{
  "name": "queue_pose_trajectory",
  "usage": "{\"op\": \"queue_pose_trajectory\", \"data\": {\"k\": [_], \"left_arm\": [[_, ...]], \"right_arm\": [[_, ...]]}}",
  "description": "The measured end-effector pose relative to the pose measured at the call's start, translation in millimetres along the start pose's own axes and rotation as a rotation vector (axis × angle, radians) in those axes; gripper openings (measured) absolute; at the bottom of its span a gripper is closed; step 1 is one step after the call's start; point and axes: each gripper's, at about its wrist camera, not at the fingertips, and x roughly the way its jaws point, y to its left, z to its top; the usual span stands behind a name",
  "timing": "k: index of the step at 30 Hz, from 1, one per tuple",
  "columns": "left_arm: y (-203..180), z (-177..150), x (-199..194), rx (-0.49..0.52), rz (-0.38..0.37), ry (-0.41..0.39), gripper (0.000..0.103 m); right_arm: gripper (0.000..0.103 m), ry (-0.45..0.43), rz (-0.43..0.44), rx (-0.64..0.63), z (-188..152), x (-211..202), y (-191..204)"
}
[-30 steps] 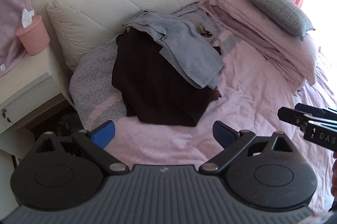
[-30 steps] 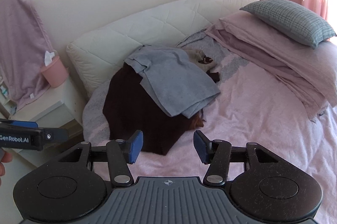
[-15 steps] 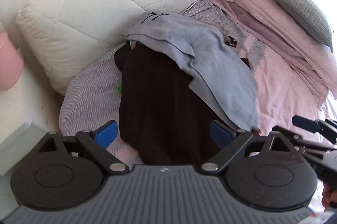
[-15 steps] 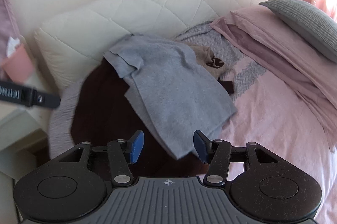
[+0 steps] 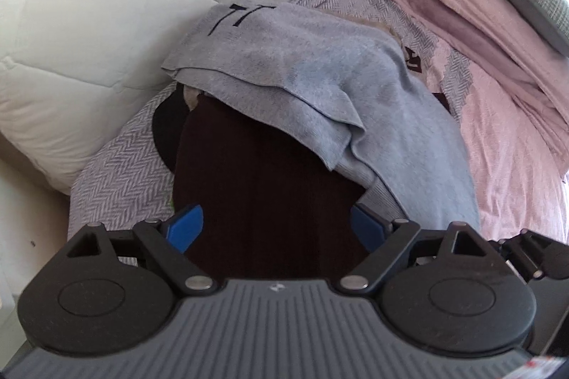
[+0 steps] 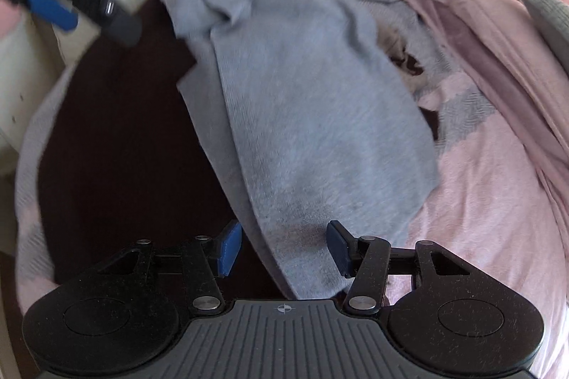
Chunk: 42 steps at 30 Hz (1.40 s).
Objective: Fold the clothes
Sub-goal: 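Reach the right gripper to the grey skirt on the pile and close on it, then lift the grey skirt with the right gripper and drop it onto the open bed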
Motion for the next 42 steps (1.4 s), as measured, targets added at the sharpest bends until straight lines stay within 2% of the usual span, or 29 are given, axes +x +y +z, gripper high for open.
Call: {"op": "queue_pose_trajectory", "data": {"k": [2,4,9,11,14,19,23,27,29,33,35,38,39,42], "left_arm": [[3,6,7,0.003,0.000,0.013,0.085],[6,12,11,0.008,-0.001,0.016,0.085],[9,23,10,0.039,-0.011,0.003,0.085],[10,27,11,0.051,-0.008,0.002,0.085],[10,33,11,0.052,0.000,-0.001,0.085],[-1,43,-4,0.063,-0.020,-0.045,0.085],[-22,50,-29,0.096,-0.058,-0.108,0.085],[-51,50,-63,0.136,-0.124,-0.182,0.085],[-71,48,-84,0.171,-0.167,-0.222,0.085],[-120,39,-127,0.250,-0.274,-0.299,0.085],[-149,30,-145,0.293,-0.331,-0.318,0.085],[-197,6,-168,0.383,-0.421,-0.320,0.085],[-214,-4,-174,0.417,-0.449,-0.314,0.085],[-271,-44,-190,0.524,-0.528,-0.278,0.085]], "right_arm": [[0.007,-0.029,-0.014,-0.006,3,-3,-6],[0.003,-0.044,0.033,0.068,10,-13,-23],[0.002,-0.113,0.052,0.218,19,-46,-69],[0.001,-0.164,-0.046,0.251,19,-57,-81],[0.001,-0.269,-0.131,0.323,28,-81,-97],[0.000,-0.526,-0.335,0.342,54,-142,-112],[0.000,-0.746,-0.479,0.372,61,-208,-129],[0.000,-0.920,-0.593,0.396,49,-288,-148],[0.000,-0.991,-0.640,0.410,35,-334,-154],[0.000,-1.103,-0.825,0.440,-17,-432,-146],[0.001,-1.116,-0.945,0.493,-56,-479,-139],[0.001,-1.035,-1.151,0.626,-127,-538,-124],[0.001,-0.974,-1.183,0.693,-153,-551,-121],[0.001,-0.587,-1.242,0.901,-222,-551,-132]]}}
